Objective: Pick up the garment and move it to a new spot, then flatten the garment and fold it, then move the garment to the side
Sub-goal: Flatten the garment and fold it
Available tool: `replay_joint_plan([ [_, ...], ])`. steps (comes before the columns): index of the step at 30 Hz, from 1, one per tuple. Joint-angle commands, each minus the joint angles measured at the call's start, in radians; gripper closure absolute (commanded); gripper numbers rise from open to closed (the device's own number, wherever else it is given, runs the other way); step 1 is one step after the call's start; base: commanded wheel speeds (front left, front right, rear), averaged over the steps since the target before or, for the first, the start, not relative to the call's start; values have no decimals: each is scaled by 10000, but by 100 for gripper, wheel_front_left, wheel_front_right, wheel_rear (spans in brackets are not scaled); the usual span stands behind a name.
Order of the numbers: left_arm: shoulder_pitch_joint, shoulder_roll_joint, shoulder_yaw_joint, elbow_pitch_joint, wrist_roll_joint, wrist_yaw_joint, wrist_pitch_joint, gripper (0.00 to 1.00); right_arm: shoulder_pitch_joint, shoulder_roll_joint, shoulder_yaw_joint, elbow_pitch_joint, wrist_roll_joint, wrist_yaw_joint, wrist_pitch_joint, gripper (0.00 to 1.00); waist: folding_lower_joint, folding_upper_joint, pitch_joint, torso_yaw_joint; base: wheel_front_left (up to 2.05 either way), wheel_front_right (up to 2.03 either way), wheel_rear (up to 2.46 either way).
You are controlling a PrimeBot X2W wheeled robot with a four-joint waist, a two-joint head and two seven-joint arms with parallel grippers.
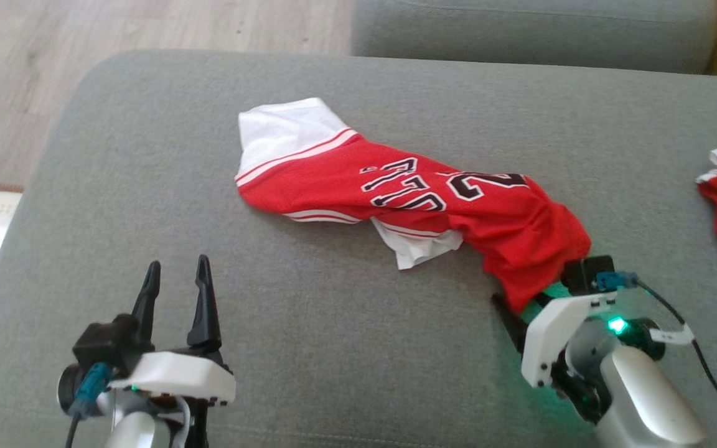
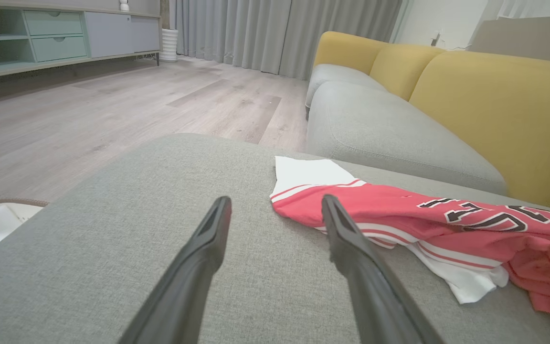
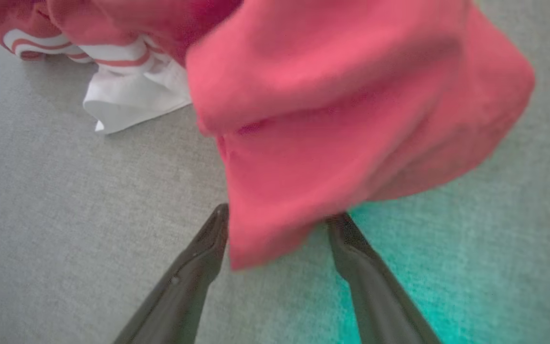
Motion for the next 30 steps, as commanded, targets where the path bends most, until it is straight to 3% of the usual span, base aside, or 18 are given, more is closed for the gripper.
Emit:
replay_joint_plan([
  [1, -534, -16, 425, -300, 139, -88, -91, 0, -301, 170, 83, -165, -125, -7, 5, 65, 0, 0, 46, 108, 0, 0, 0],
  [2, -534, -16, 425, -300, 139, -88, -91, 0, -301, 170, 83, -165, -125, -7, 5, 65, 0, 0, 46, 108, 0, 0, 0],
  [3, -527, -38, 468, -284, 162, -120, -91, 0, -319, 195, 38, -179, -177, -7, -8, 100, 0, 0, 44, 122, 0, 0, 0],
  [9, -454, -178, 635, -229, 269, -254, -91, 0, -473, -114, -517, -1487, -343, -7, 46, 100, 0, 0, 31, 62, 0, 0, 0],
  [11, -477, -222, 639, -227, 283, -320, -91, 0, -711, -481, -756, -2269, -233, -7, 388, 100, 0, 0, 141, 51, 0, 0, 0],
  [12, -571, -270, 593, -238, 309, -382, -91, 0, -1142, -1009, -1015, -2867, -101, -7, 834, 100, 0, 0, 362, 99, 0, 0, 0],
  [15, -779, -339, 430, -227, 334, -451, -91, 0, -2053, -1752, -1417, -3079, 285, -7, 1625, 100, 0, 0, 839, 260, 0, 0, 0],
  [21, -1434, -413, 113, -134, 357, -569, -91, 0, -4290, -3039, -1823, -1527, 583, -7, 2543, 100, 0, 0, 1908, 786, 0, 0, 0],
  [26, -1922, -435, -176, -20, 319, -585, -91, 0, -5920, -3635, -1935, 546, 428, -7, 1990, 100, 0, 0, 2549, 1157, 0, 0, 0],
  [29, -2170, -438, -374, 14, 239, -552, -91, 0, -6625, -3869, -1726, 1491, 154, -7, 1058, 100, 0, 0, 2843, 1296, 0, 0, 0],
  [30, -2240, -438, -422, 16, 219, -531, -91, 0, -6801, -3903, -1685, 1738, 46, -7, 598, 66, 0, 0, 2919, 1323, 0, 0, 0],
])
